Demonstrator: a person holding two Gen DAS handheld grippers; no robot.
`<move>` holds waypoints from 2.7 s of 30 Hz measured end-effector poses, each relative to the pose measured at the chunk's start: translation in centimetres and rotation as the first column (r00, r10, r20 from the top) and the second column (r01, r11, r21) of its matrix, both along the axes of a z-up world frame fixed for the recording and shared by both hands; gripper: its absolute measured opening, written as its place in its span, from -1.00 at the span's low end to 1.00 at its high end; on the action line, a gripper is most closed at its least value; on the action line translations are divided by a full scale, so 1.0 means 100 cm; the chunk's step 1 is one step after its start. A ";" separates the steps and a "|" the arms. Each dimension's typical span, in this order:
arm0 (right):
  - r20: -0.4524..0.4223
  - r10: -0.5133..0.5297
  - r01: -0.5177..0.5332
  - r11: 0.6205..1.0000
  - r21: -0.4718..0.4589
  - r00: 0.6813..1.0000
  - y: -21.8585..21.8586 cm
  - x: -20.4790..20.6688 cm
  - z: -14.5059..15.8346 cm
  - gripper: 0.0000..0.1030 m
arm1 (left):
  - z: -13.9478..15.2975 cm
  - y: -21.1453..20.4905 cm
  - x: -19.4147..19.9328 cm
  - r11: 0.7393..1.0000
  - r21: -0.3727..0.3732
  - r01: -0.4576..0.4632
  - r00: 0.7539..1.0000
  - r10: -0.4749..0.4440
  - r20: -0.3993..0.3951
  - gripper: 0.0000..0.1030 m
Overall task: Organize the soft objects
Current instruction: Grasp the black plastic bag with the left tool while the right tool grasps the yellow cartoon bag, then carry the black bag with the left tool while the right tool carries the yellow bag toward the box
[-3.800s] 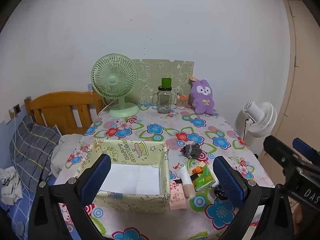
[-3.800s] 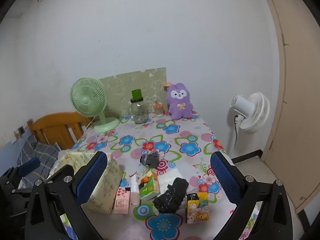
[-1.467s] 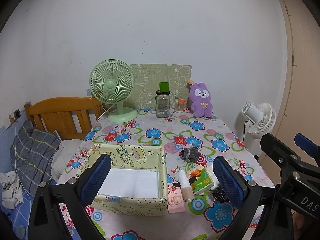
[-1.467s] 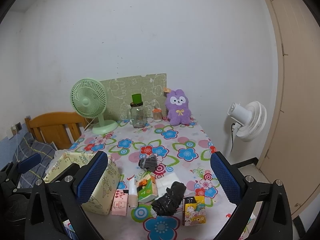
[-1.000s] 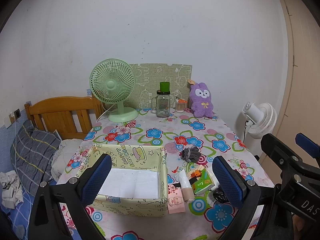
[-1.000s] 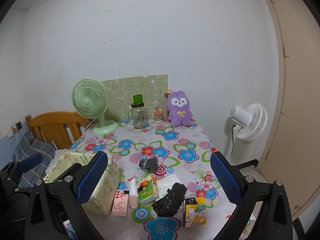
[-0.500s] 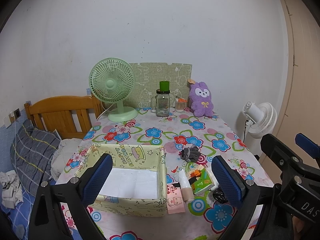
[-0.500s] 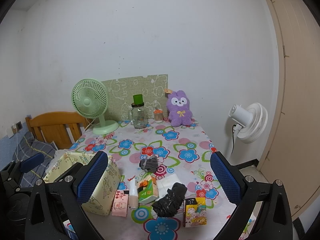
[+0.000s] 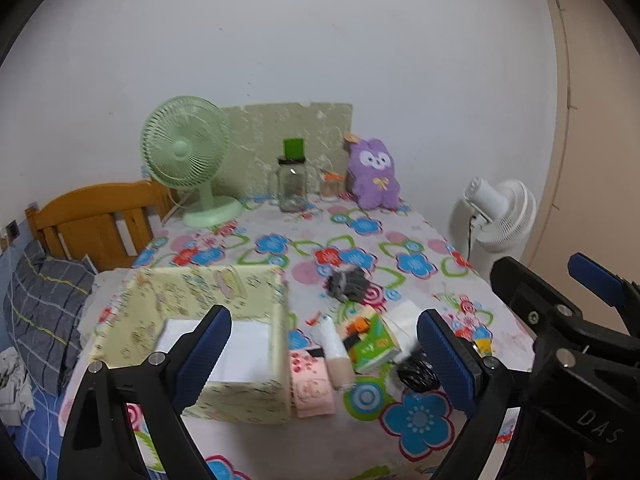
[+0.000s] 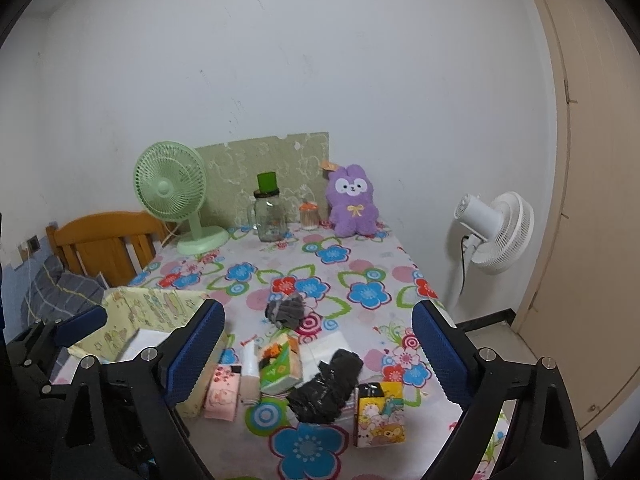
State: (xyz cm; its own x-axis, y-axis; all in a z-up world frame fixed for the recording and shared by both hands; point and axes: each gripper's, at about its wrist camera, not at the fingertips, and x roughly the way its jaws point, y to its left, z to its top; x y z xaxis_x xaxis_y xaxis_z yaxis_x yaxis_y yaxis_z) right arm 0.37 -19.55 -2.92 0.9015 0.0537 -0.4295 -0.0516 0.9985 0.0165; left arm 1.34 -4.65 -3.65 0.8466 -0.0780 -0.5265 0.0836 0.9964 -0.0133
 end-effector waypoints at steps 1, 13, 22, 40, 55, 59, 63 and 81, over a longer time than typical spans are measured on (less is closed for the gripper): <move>-0.004 -0.003 0.003 1.000 0.000 1.000 -0.003 0.001 -0.003 0.85 | -0.002 -0.003 0.002 1.000 0.000 0.007 1.000 -0.007 -0.007 0.80; -0.087 -0.025 0.025 1.000 0.002 0.996 -0.033 0.027 -0.048 0.72 | -0.047 -0.040 0.025 0.998 0.014 0.055 0.993 -0.053 -0.105 0.75; -0.190 -0.045 0.053 0.998 0.036 0.981 -0.054 0.045 -0.086 0.59 | -0.077 -0.059 0.041 0.996 0.020 0.084 0.980 -0.079 -0.183 0.69; -0.365 -0.034 0.071 0.994 0.088 0.930 -0.076 0.068 -0.133 0.33 | -0.111 -0.102 0.058 0.979 0.059 0.197 0.946 -0.174 -0.273 0.29; -0.389 0.023 0.032 0.991 0.133 0.921 -0.073 0.081 -0.142 -0.06 | -0.118 -0.107 0.068 0.974 0.053 0.218 0.935 -0.193 -0.296 -0.20; -0.390 0.027 0.031 0.990 0.141 0.921 -0.074 0.083 -0.140 -0.03 | -0.118 -0.107 0.067 0.975 0.049 0.219 0.936 -0.195 -0.294 -0.23; -0.392 0.021 0.036 0.990 0.138 0.920 -0.073 0.082 -0.137 0.02 | -0.117 -0.105 0.065 0.973 0.046 0.228 0.932 -0.204 -0.298 -0.24; -0.383 0.006 0.045 0.991 0.124 0.924 -0.062 0.084 -0.122 -0.06 | -0.097 -0.097 0.063 0.974 0.035 0.223 0.945 -0.207 -0.255 -0.27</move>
State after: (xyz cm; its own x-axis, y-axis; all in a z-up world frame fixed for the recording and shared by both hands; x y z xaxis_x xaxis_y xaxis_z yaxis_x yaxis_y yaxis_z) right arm 8.74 -25.72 -15.16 0.6719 0.1149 -0.7316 0.0038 0.9874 0.1585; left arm 7.62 -14.33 -13.35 0.6557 -0.2034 -0.7271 0.2975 0.9547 0.0012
